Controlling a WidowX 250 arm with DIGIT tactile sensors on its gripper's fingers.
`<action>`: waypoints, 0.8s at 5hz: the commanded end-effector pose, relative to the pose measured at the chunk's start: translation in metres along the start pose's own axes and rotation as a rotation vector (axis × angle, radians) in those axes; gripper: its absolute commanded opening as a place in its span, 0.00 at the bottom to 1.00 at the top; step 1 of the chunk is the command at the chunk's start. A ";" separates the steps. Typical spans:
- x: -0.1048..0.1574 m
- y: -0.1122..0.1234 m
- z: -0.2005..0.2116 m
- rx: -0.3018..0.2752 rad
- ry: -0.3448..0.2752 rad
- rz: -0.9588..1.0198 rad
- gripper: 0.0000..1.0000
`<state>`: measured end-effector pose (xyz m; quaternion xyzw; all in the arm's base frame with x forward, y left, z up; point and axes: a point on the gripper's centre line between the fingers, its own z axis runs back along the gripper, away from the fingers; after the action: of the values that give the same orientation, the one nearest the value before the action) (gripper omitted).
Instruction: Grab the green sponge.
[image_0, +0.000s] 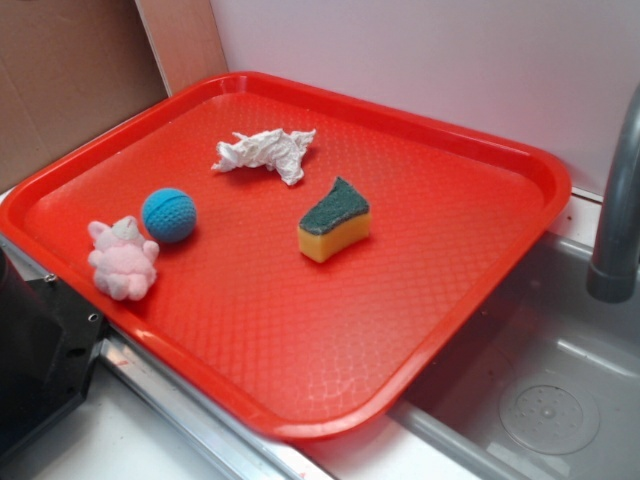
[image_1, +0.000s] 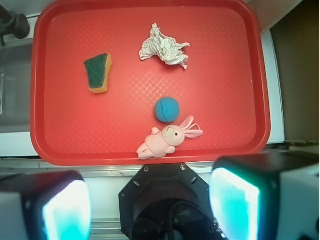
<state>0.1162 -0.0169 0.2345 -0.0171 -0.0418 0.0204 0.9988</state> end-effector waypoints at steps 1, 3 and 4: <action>0.000 0.000 0.000 0.000 0.000 0.000 1.00; 0.023 -0.017 -0.028 -0.003 -0.098 0.110 1.00; 0.036 -0.033 -0.049 -0.028 -0.119 0.113 1.00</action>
<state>0.1567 -0.0480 0.1830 -0.0290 -0.0916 0.0801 0.9921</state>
